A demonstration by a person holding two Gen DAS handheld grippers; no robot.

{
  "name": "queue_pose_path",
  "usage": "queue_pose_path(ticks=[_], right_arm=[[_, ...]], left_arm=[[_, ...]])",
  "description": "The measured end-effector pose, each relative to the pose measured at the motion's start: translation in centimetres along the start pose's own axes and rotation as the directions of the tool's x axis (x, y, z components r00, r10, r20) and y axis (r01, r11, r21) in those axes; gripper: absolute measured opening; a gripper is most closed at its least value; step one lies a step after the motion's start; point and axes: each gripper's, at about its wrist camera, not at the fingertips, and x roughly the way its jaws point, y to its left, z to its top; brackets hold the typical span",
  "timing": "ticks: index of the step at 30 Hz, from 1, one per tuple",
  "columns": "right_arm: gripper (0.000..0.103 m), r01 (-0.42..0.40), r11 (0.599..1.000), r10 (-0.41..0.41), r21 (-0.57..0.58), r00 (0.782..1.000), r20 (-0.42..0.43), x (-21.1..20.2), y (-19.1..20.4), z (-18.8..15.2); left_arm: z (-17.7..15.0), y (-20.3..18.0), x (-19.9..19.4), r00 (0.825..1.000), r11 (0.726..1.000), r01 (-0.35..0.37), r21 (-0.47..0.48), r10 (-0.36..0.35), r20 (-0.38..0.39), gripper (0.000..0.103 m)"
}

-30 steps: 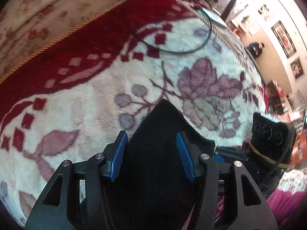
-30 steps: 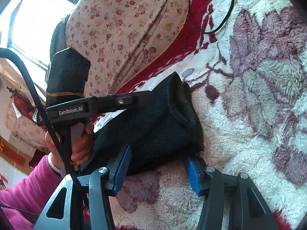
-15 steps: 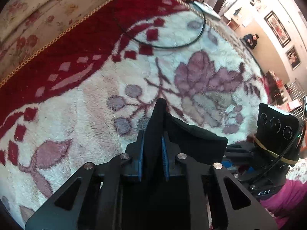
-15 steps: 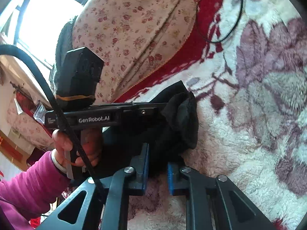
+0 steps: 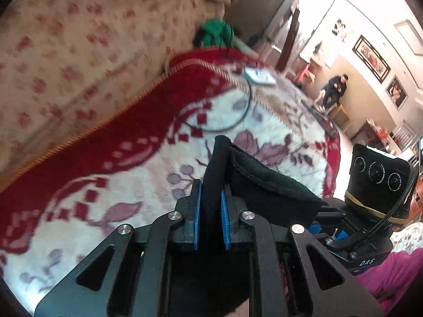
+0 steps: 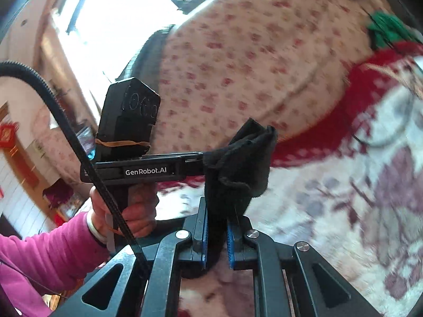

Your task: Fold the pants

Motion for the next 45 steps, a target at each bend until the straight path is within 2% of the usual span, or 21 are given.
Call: queue_pose_path(ticks=[5, 10, 13, 16, 20, 22, 23, 24, 25, 26, 28, 29, 31, 33, 35, 36, 39, 42, 44, 45], right_arm=[[0.011, -0.085, 0.991, 0.081, -0.099, 0.996, -0.039, 2.0, 5.4, 1.0], [0.011, -0.165, 0.972, 0.145, -0.167, 0.981, -0.127, 5.5, 9.8, 0.0], [0.011, -0.209, 0.959, 0.172, -0.191, 0.966, -0.195, 8.2, 12.0, -1.5], [0.011, -0.243, 0.946, 0.181, -0.214, 0.945, -0.274, 11.4, 13.7, -3.3], [0.012, -0.272, 0.929, 0.157, -0.252, 0.905, -0.396, 15.7, 15.8, -6.6], [0.017, -0.273, 0.921, 0.130, -0.278, 0.888, -0.442, 17.7, 16.4, -8.3], [0.020, -0.272, 0.925, 0.122, -0.266, 0.874, -0.471, 18.7, 16.4, -8.9], [0.029, -0.275, 0.931, 0.126, -0.242, 0.860, -0.494, 19.6, 16.3, -9.3], [0.031, -0.279, 0.937, 0.138, -0.209, 0.848, -0.512, 20.1, 16.2, -9.5], [0.034, -0.290, 0.940, 0.164, -0.178, 0.845, -0.510, 20.0, 16.1, -9.5], [0.034, -0.348, 0.929, 0.245, -0.126, 0.833, -0.496, 18.6, 16.0, -8.8], [0.034, -0.350, 0.929, 0.253, -0.123, 0.840, -0.479, 17.8, 15.8, -8.3], [0.035, -0.324, 0.938, 0.245, -0.125, 0.872, -0.424, 15.2, 14.8, -6.6], [0.043, -0.265, 0.956, 0.202, -0.126, 0.907, -0.370, 12.9, 13.1, -5.1], [0.046, -0.186, 0.976, 0.143, -0.109, 0.936, -0.320, 11.2, 10.5, -3.7], [0.047, -0.154, 0.984, 0.120, -0.088, 0.944, -0.308, 10.6, 9.2, -3.3], [0.047, -0.059, 0.998, 0.061, 0.015, 0.954, -0.292, 10.7, 5.0, -2.5], [0.047, -0.028, 0.995, 0.059, 0.098, 0.944, -0.326, 12.0, 2.2, -2.5], [0.051, -0.061, 0.988, 0.106, 0.140, 0.936, -0.336, 13.6, 1.3, -2.6], [0.052, -0.066, 0.987, 0.113, 0.147, 0.932, -0.344, 14.1, 1.1, -2.6]], left_arm=[[-2.2, 1.4, -6.0, 0.997, 0.999, -0.026, -0.047, 0.030, 0.077, 0.011], [-6.6, 4.3, -11.2, 0.988, 0.988, -0.066, -0.143, 0.084, 0.129, 0.010], [-10.0, 6.8, -13.6, 0.981, 0.969, -0.102, -0.226, 0.136, 0.138, 0.010], [-14.0, 9.4, -15.1, 0.972, 0.934, -0.152, -0.325, 0.201, 0.123, 0.010], [-19.4, 12.6, -16.8, 0.949, 0.859, -0.237, -0.454, 0.305, 0.083, 0.010], [-21.8, 13.7, -17.9, 0.937, 0.817, -0.257, -0.516, 0.341, 0.074, 0.010], [-22.7, 14.0, -18.6, 0.933, 0.804, -0.257, -0.536, 0.350, 0.079, 0.010], [-23.4, 14.1, -19.2, 0.927, 0.790, -0.261, -0.555, 0.366, 0.084, 0.010], [-23.9, 14.1, -19.9, 0.918, 0.778, -0.272, -0.566, 0.386, 0.090, 0.011], [-24.3, 13.8, -20.6, 0.909, 0.771, -0.284, -0.571, 0.405, 0.095, 0.014], [-24.4, 13.0, -21.4, 0.906, 0.771, -0.276, -0.574, 0.409, 0.114, 0.030], [-24.3, 12.3, -21.6, 0.907, 0.778, -0.264, -0.570, 0.402, 0.128, 0.034], [-23.8, 11.2, -21.5, 0.905, 0.791, -0.269, -0.549, 0.403, 0.137, 0.042], [-23.3, 9.8, -20.7, 0.907, 0.804, -0.276, -0.526, 0.399, 0.135, 0.049], [-23.2, 8.9, -19.9, 0.916, 0.811, -0.264, -0.521, 0.381, 0.128, 0.049], [-23.1, 8.6, -19.4, 0.920, 0.813, -0.261, -0.521, 0.373, 0.122, 0.049], [-22.6, 7.4, -17.2, 0.927, 0.816, -0.268, -0.512, 0.363, 0.093, 0.049], [-22.3, 6.6, -15.9, 0.930, 0.815, -0.270, -0.513, 0.359, 0.080, 0.049], [-22.2, 6.5, -15.2, 0.922, 0.800, -0.295, -0.522, 0.381, 0.062, 0.049], [-22.3, 6.5, -14.8, 0.905, 0.776, -0.341, -0.531, 0.425, 0.040, 0.049]])
